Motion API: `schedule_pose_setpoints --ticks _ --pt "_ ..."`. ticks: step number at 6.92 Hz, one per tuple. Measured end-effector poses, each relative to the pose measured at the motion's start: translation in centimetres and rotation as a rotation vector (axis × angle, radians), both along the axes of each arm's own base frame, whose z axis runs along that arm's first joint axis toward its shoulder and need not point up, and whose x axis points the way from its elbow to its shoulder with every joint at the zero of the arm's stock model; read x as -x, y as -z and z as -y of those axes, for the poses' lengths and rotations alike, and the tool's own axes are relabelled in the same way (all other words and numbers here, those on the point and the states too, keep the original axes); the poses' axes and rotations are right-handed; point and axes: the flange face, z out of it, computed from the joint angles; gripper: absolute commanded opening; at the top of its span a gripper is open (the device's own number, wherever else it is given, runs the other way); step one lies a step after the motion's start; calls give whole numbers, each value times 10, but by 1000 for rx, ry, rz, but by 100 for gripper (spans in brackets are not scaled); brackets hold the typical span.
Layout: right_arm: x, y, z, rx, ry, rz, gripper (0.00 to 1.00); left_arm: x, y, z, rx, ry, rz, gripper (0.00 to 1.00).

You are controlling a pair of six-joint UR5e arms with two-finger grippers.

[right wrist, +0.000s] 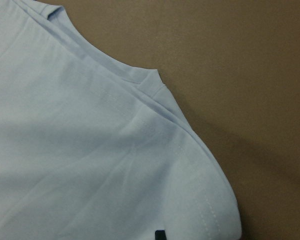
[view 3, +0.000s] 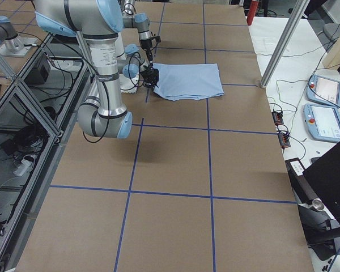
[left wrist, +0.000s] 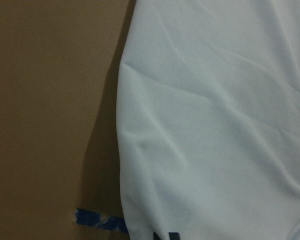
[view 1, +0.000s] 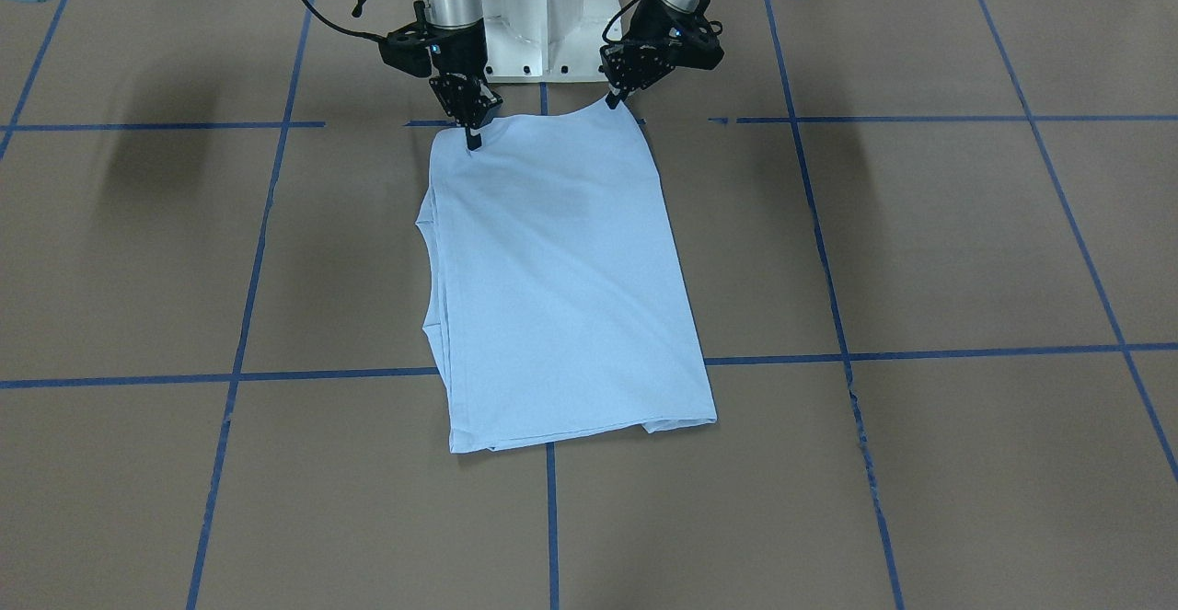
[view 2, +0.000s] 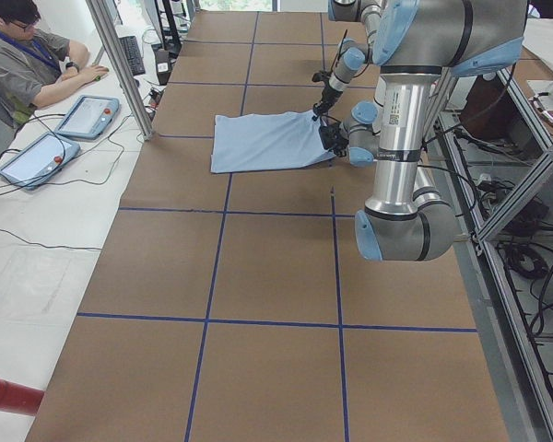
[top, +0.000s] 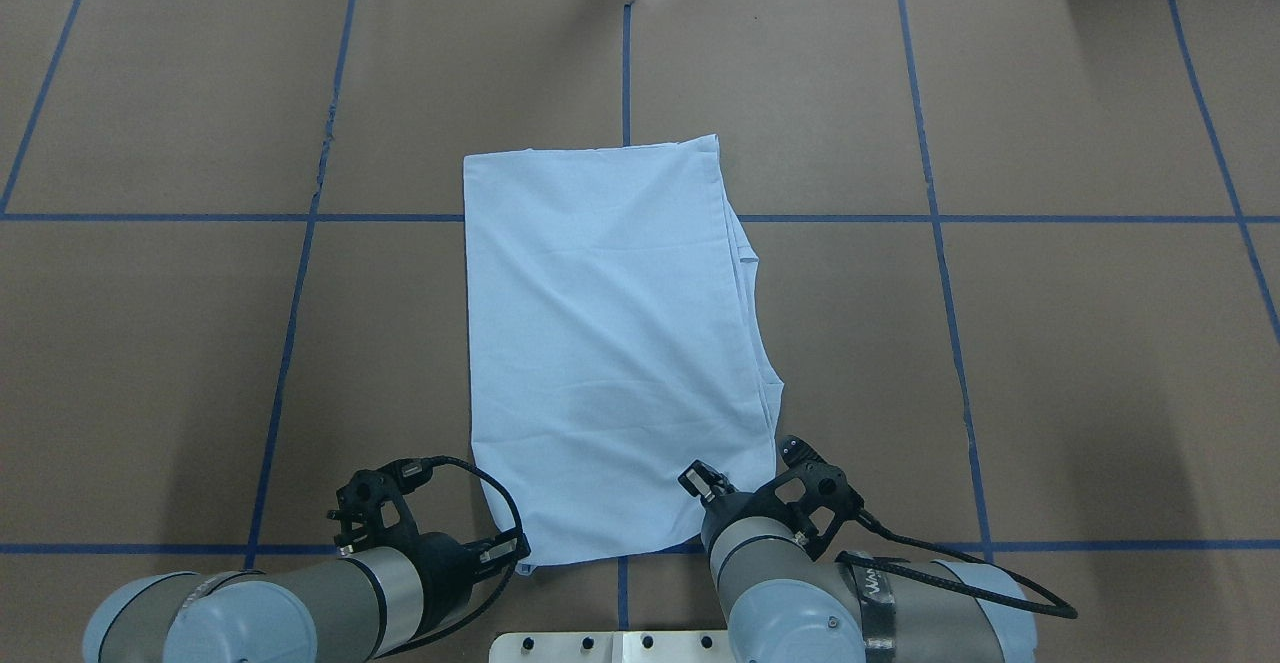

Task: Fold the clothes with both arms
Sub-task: 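Pinch the two near corners of the shirt with both grippers, then lift the near edge with both grippers and fold it over the far half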

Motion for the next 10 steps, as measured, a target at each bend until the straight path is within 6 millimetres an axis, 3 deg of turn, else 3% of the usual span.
schedule_pose_setpoints --ticks 1,3,4,5,6,8,10 --pt "-26 26 -1 1 0 26 0 25 27 0 -5 -5 -13 0" --pt "-93 78 -19 9 29 51 0 98 96 -11 10 -66 -24 0" --pt "-116 93 -25 11 43 61 0 130 119 -16 21 -97 -20 0" --pt "-122 101 -26 9 47 65 0 142 132 -16 26 -109 -12 0" --pt "-116 104 -18 1 36 52 0 141 139 -8 9 -101 1 0" --pt "-96 107 32 -37 -8 1 0 132 143 35 -84 -42 51 0" --pt "-66 87 90 -51 -26 -34 0 106 121 95 -142 2 168 0"
